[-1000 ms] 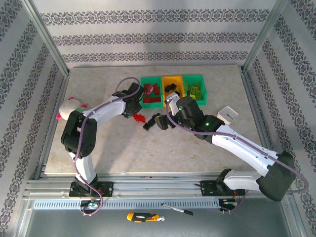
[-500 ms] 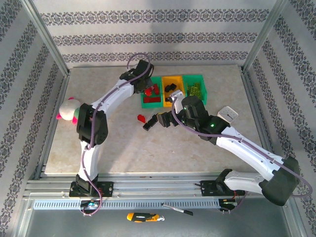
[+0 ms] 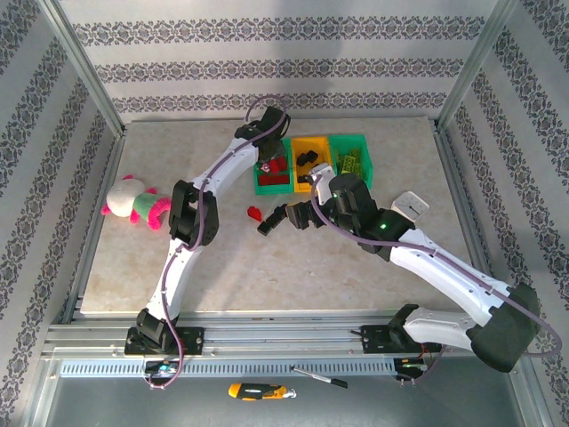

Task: Sort the legos into containers by color
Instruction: Place the lego in the container, then pick up the lego from the center of the table.

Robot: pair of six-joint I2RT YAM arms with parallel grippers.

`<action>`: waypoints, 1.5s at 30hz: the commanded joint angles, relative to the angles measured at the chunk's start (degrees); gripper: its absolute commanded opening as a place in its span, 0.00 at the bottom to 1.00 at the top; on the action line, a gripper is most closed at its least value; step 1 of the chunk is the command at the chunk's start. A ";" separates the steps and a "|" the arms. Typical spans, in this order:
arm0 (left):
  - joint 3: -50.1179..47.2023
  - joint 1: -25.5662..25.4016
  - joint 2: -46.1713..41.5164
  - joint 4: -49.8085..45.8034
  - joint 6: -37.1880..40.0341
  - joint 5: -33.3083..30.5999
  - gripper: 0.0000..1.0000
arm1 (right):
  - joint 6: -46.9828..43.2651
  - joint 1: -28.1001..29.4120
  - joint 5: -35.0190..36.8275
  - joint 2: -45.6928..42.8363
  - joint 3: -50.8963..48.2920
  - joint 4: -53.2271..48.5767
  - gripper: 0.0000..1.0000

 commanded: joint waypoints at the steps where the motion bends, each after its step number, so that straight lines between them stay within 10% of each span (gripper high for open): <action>1: 2.46 0.27 -2.19 -2.98 2.83 -0.07 0.60 | 0.50 -0.54 0.24 -1.46 -0.60 0.83 0.97; 13: -15.45 -1.05 -20.50 1.61 7.98 -1.17 1.00 | 1.77 -0.37 0.94 5.61 1.72 0.02 0.96; 29: -69.98 -0.99 -59.81 21.45 7.14 -6.94 0.99 | 27.17 -2.20 8.85 31.29 18.59 -8.36 0.94; 45: -90.42 -1.50 -85.85 32.01 48.18 17.67 0.99 | 45.12 -2.35 10.39 49.44 30.87 -14.09 0.84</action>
